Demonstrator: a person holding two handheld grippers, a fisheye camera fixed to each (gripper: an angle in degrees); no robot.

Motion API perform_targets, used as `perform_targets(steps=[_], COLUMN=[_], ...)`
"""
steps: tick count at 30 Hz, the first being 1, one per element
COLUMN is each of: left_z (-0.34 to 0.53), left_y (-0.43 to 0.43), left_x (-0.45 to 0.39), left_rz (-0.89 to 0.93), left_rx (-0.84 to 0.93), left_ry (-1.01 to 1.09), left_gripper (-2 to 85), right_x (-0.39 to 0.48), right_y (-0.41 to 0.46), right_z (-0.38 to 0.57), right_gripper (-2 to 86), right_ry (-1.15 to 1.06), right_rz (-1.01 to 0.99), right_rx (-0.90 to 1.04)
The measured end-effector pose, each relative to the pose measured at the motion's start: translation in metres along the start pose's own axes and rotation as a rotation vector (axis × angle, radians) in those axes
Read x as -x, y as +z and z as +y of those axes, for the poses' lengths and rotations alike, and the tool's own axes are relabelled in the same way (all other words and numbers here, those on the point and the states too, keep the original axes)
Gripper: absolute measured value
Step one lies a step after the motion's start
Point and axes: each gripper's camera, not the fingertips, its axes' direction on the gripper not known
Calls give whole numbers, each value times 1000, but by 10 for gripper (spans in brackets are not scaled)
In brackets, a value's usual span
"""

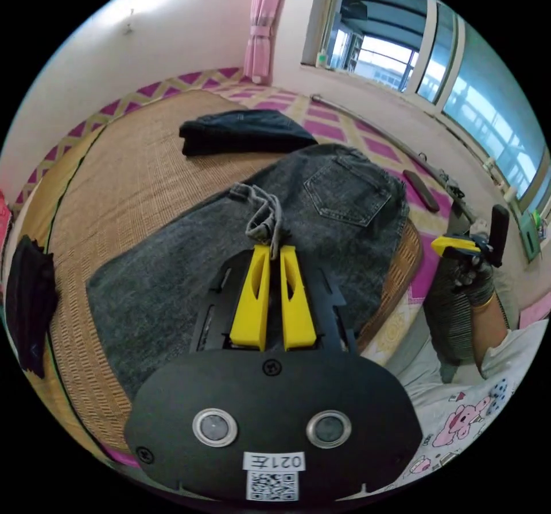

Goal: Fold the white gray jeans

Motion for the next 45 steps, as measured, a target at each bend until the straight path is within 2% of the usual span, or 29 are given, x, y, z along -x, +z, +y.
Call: perform_targets(steps=[3,6,10,13,19,27,29,32,34,35,37,40,41,43,45], left_z=[1,10,23,34,66,104,112,126,134,140,149,165,172,181,193], left_y=[18,75,75,66,41,27,27,25,23,21,19,13,10,4,-4], left_x=[-14,-22,-19,-28,-29,19,34,57,70,79,93,118,128,142,160], left_rz=[61,98,208,257,292,324,297,264,251,248,249,255,258,252,235], left_rx=[-35,98,-17,-83,-178,-188,-162,-129,-115,-110,-109,-122,-128,-129,-122], left_ry=[-1,-7,-17,72,145,3,-52,-105,-130,-148,-179,-240,-262,-290,-316], left_gripper=[9,31,68,75,53,-1,-6,-9,-9,-9,-9,-9,-9,-10,-10], right_x=[-18,-53,-125,-163,-176,-188,-155,-44,72,101,211,317,334,382,395], right_y=[-11,-27,-36,-31,-18,18,6,-6,13,21,71,161,183,281,350], right_z=[-2,-3,-2,2,-21,-52,-80,-157,-212,-222,-246,-245,-241,-217,-193], right_gripper=[14,64,115,129,140,63,58,57,57,57,57,56,56,54,53], right_ry=[63,260,584,754,837,937,808,460,129,52,-228,-483,-521,-640,-682], right_rz=[25,76,-21,-120,-155,-215,-164,6,133,157,218,196,187,156,174], right_rx=[-36,-132,-205,-249,-335,-359,-387,-347,-296,-282,-231,-138,-107,76,245])
